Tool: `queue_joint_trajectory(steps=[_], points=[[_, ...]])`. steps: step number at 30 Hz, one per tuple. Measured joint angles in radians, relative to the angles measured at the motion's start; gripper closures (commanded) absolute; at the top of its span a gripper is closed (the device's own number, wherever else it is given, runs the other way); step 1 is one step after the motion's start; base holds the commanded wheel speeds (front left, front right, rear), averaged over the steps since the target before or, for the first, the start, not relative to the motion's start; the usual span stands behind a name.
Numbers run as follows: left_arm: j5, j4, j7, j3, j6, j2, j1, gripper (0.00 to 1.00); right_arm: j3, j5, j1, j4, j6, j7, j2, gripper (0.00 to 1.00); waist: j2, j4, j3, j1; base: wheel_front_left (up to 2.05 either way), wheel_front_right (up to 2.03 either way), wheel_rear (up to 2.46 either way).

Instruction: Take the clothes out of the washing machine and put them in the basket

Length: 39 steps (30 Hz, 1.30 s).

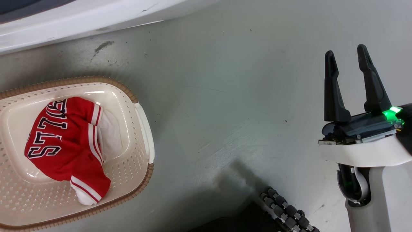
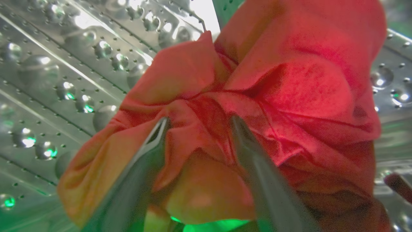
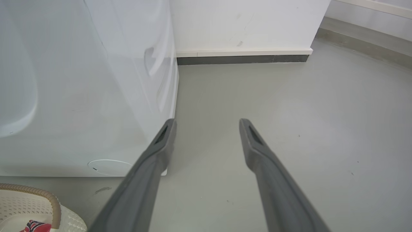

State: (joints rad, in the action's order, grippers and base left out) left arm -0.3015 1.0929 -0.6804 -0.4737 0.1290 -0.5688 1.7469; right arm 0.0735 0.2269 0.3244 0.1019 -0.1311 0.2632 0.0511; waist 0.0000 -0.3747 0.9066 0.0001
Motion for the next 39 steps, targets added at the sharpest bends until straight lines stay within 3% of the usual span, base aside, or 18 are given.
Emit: queue_joint_trajectory(steps=[1, 8, 17, 27, 39], points=[[0.002, 0.001, 0.009, -0.003, 0.0, -0.001, 0.001, 1.0, 0.0, 0.0, 0.001, -0.001, 0.0, 0.0, 0.0, 0.0, 0.0, 0.0, 0.0, 0.0, 0.0, 0.0, 0.0], [-0.013, 0.026, 0.059, -0.007, 0.0, -0.001, 0.007, 1.0, 0.0, 0.0, 0.004, -0.005, 0.0, 0.0, 0.0, 0.0, 0.0, -0.001, -0.012, 0.0, 0.0, 0.0, 0.0], [-0.081, 0.016, 0.205, -0.045, 0.0, 0.012, -0.07, 1.0, 0.0, -0.019, 0.001, -0.013, 0.0, 0.0, 0.0, 0.0, 0.0, 0.014, -0.084, -0.0001, 0.0, 0.0, 0.0], [-0.217, -0.05, 0.436, -0.109, 0.0, 0.063, -0.243, 1.0, -0.016, -0.081, -0.026, -0.031, 0.0, 0.0, 0.0, 0.0, 0.0, 0.073, -0.215, -0.0001, 0.0, 0.0, 0.0], [-0.301, -0.082, 0.746, -0.154, 0.0, 0.133, -0.514, 1.0, -0.025, -0.143, -0.091, -0.044, 0.0, 0.0, -0.001, 0.0, 0.0001, 0.157, -0.371, -0.0001, 0.0, 0.0, 0.0]])
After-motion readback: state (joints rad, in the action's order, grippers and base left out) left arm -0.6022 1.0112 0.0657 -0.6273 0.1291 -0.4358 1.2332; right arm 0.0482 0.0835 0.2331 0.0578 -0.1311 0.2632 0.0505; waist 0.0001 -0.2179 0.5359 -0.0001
